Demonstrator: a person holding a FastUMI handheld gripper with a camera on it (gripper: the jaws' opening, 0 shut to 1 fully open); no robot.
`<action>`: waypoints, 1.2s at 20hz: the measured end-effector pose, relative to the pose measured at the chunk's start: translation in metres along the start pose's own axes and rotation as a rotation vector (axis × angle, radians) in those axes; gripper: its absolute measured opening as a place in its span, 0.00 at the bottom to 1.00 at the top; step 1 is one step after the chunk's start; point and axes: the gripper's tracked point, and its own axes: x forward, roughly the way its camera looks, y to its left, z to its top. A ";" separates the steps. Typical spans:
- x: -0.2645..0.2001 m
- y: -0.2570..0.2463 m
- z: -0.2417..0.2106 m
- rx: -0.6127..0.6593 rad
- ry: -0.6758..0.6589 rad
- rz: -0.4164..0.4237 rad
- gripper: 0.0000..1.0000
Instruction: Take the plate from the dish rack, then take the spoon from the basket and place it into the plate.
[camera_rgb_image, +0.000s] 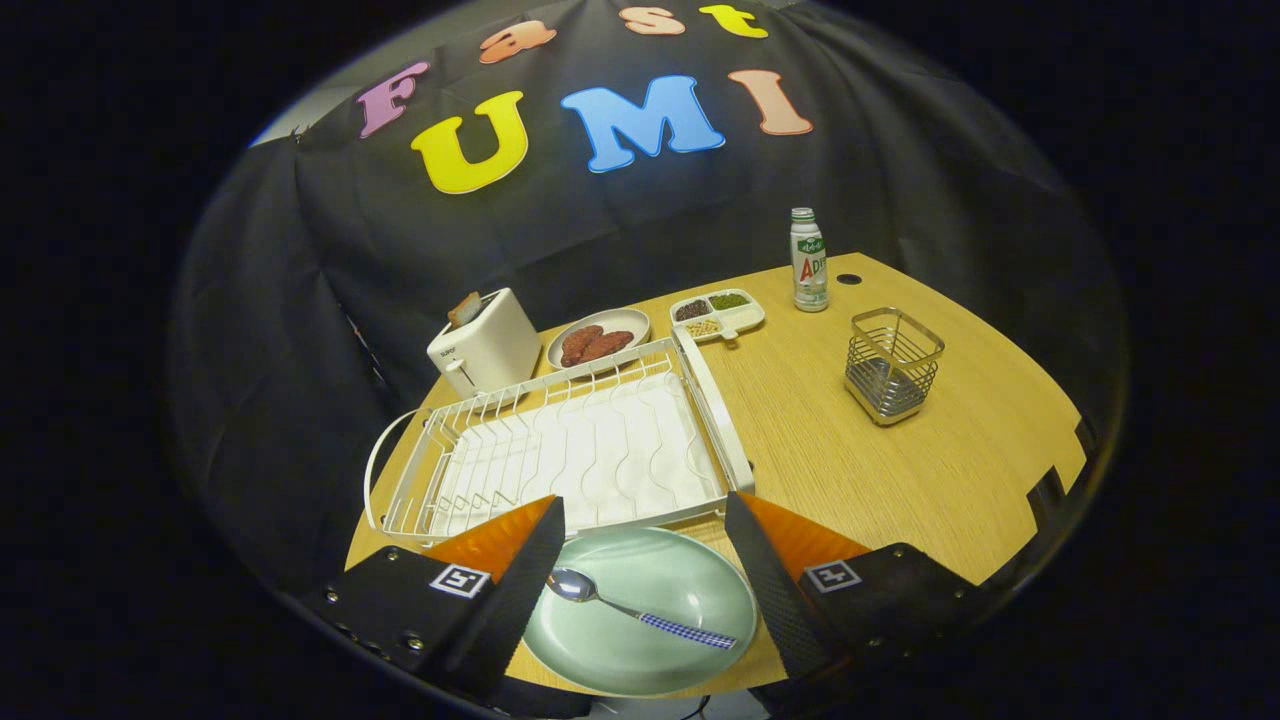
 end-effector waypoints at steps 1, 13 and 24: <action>-0.001 -0.002 0.007 -0.007 -0.010 -0.007 0.99; -0.045 -0.013 0.172 -0.185 -0.388 -0.085 0.98; -0.094 -0.004 0.253 -0.216 -0.674 -0.067 0.98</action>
